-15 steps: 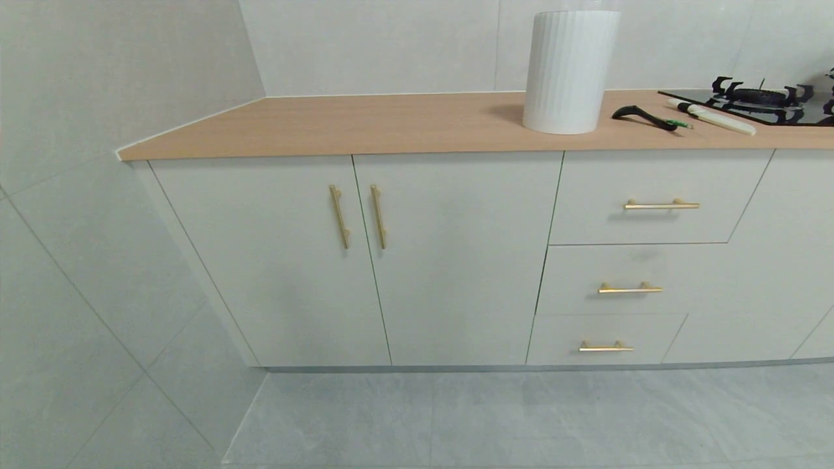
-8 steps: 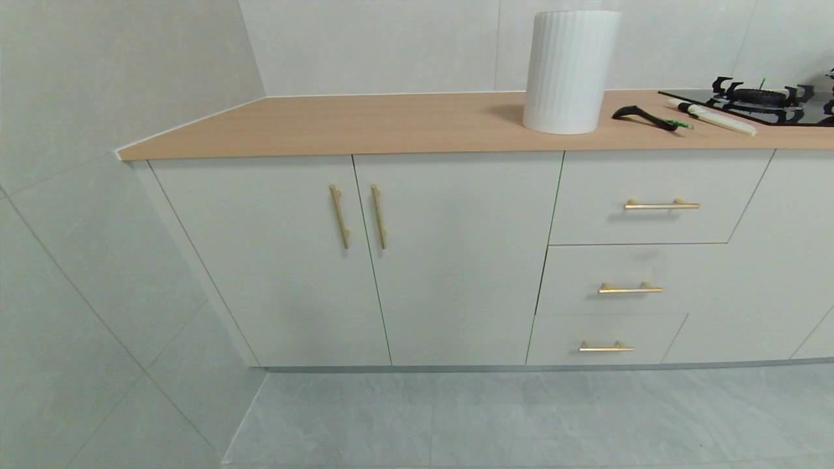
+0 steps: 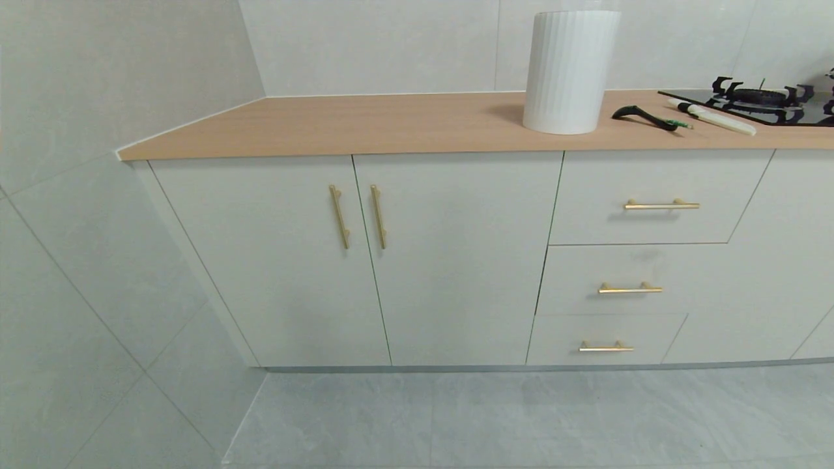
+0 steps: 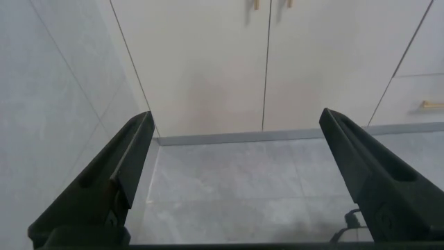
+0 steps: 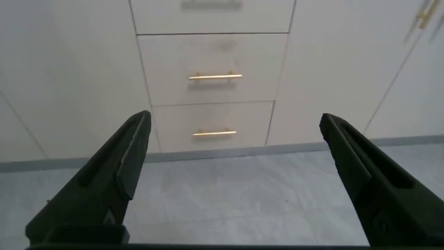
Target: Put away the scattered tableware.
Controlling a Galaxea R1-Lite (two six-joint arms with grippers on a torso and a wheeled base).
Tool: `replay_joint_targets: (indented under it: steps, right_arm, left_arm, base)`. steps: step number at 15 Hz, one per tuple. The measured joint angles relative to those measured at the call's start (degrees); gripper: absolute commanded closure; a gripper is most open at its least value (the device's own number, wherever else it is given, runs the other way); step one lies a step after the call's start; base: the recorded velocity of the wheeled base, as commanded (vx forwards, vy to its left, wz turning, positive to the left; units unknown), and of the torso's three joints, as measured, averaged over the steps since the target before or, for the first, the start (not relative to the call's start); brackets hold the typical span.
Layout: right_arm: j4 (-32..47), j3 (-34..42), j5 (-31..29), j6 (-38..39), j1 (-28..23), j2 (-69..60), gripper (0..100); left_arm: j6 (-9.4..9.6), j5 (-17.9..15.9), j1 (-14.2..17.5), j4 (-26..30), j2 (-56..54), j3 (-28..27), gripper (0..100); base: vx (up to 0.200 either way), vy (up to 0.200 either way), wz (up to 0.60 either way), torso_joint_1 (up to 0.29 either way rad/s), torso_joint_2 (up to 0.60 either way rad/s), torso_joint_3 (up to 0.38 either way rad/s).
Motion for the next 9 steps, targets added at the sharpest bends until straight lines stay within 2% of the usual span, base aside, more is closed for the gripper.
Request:
replay_joint_targets:
  steps: [5,9]
  right_arm:
    - [1.1,0.1,1.1,4.4,0.2,0.4,0]
    - [3.0,0.0,6.8,0.1,-0.2,-0.1,0]
  left_arm:
    - [-1.51,0.1,0.0,0.0,0.0,0.0,0]
    - [-1.97,0.1,0.0,0.0,0.0,0.0,0]
  base:
    - [0.000,0.000,0.00,0.000,0.00,0.000]
    - [0.000,0.000,0.00,0.000,0.00,0.000]
